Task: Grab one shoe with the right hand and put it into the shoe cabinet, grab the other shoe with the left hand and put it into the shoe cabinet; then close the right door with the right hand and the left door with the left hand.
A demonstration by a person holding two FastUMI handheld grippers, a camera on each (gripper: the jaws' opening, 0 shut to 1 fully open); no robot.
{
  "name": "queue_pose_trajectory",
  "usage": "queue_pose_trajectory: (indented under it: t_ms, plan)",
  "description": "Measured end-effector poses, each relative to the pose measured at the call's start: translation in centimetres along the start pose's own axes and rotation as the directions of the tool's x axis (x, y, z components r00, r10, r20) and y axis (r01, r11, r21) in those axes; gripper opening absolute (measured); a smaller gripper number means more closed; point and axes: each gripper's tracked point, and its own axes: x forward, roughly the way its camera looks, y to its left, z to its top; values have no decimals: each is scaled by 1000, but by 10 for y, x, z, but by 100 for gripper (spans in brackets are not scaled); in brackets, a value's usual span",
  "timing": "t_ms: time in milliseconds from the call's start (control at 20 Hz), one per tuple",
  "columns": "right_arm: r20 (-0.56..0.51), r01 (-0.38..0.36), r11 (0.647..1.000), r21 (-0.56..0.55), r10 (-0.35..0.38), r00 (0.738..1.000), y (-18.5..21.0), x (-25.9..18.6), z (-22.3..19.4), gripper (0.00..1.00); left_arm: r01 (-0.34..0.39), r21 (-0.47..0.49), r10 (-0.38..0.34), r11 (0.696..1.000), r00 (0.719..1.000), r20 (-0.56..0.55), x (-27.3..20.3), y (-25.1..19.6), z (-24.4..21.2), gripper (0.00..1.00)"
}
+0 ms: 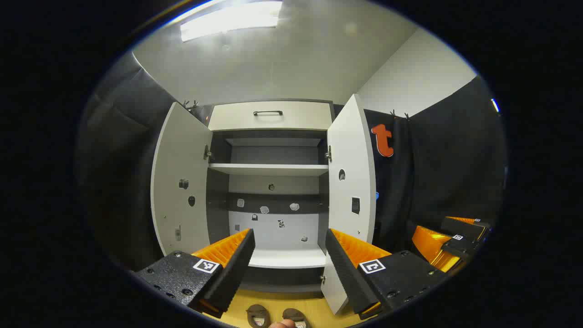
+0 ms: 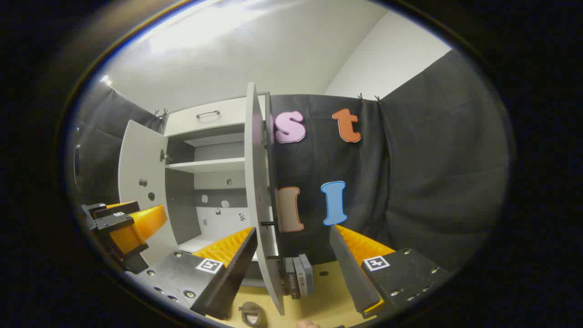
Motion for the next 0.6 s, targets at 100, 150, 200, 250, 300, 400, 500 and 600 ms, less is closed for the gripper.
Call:
queue_pose_trajectory:
  t_ms: [100,150,200,250,300,400,500,600]
  plan:
    - [-3,2,1000,-1,-2,1000,2,1,-2,96,8,8,-8,1000,1000,2,0,-1,1,96]
    - [-5,2,1000,0,-2,1000,3,3,-3,94,13,12,-13,1000,1000,5,2,-2,2,95]
    - [-6,2,1000,1,-2,1000,5,4,-3,96,17,14,-17,1000,1000,7,1,-3,4,96]
    - [-6,2,1000,2,-2,1000,5,5,-4,96,20,15,-20,1000,1000,10,2,-3,4,96]
    - [-6,4,1000,3,-4,1000,5,6,-3,96,23,13,-23,1000,1000,10,3,-4,4,96]
    - [-4,7,1000,2,-7,1000,6,7,-4,96,25,8,-25,1000,1000,8,5,-4,4,96]
    - [-5,8,1000,1,-8,1000,7,9,-4,96,21,5,-21,1000,1000,4,7,0,2,96]
    - [-3,6,1000,2,-6,1000,10,10,-4,96,15,3,-15,1000,1000,-1,9,5,1,96]
